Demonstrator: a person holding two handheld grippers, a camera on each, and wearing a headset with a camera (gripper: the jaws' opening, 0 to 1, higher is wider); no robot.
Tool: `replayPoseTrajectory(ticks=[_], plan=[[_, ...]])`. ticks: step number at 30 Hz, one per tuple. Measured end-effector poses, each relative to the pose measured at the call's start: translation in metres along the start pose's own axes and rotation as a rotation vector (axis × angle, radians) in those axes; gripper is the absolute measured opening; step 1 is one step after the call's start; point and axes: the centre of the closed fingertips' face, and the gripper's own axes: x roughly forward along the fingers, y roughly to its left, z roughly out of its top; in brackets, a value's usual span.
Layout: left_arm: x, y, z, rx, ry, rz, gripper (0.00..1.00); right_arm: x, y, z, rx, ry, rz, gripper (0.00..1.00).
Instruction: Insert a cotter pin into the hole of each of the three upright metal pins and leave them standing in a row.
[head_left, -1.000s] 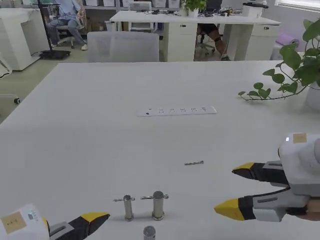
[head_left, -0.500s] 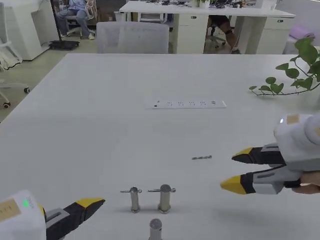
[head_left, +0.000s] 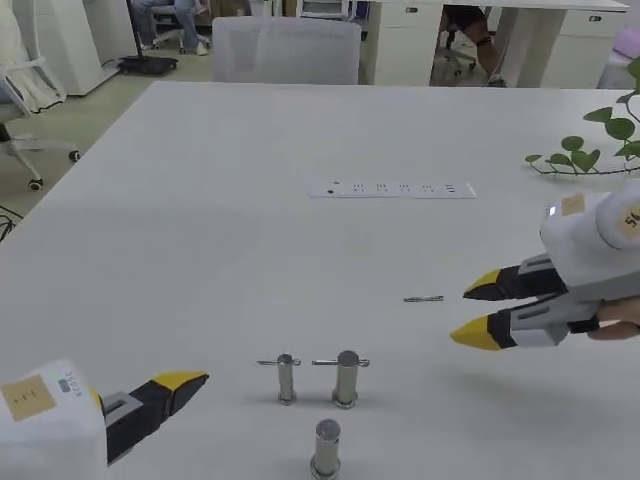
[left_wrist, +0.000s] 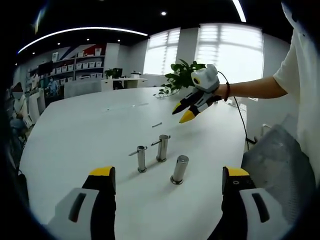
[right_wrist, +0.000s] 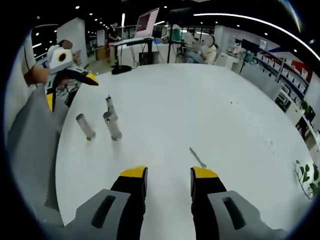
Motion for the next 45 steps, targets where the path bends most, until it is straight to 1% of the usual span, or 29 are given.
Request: replayPoseTrajectory(ticks=[2, 4, 7, 14, 16, 21, 28, 31, 38, 43, 45], plan=[[0.002, 0.000, -0.002, 0.001, 0.002, 0.006, 0.91, 0.003, -0.004, 0.002, -0.024, 0.003, 0.012, 0.33], [0.003, -0.002, -0.003, 0.008, 0.002, 0.005, 0.91, 0.006, -0.008, 0.001, -0.045, 0.032, 0.017, 0.32], [0.005, -0.004, -0.003, 0.017, 0.008, -0.007, 0.92, 0.012, -0.013, 0.002, -0.068, 0.047, 0.031, 0.31], [0.006, -0.004, -0.003, 0.000, -0.005, -0.012, 0.97, 0.026, -0.024, -0.005, -0.105, 0.105, 0.064, 0.29], [0.007, -0.004, -0.004, -0.004, -0.006, -0.014, 0.98, 0.029, -0.026, -0.006, -0.097, 0.110, 0.070, 0.29], [0.007, -0.005, -0.004, -0.010, -0.009, -0.018, 0.99, 0.035, -0.035, -0.010, -0.106, 0.130, 0.079, 0.28], [0.009, -0.006, -0.008, -0.015, 0.006, -0.025, 0.99, 0.043, -0.047, -0.010, -0.129, 0.143, 0.082, 0.24], [0.009, -0.007, -0.008, -0.019, 0.004, -0.027, 0.99, 0.046, -0.050, -0.011, -0.129, 0.149, 0.091, 0.24], [0.009, -0.006, -0.009, -0.028, 0.010, -0.025, 0.99, 0.052, -0.056, -0.018, -0.153, 0.185, 0.121, 0.19], [0.009, -0.006, -0.011, -0.028, 0.017, -0.025, 0.99, 0.054, -0.062, -0.019, -0.170, 0.204, 0.128, 0.17], [0.009, -0.006, -0.011, -0.030, 0.016, -0.024, 0.99, 0.055, -0.062, -0.019, -0.181, 0.211, 0.141, 0.16]])
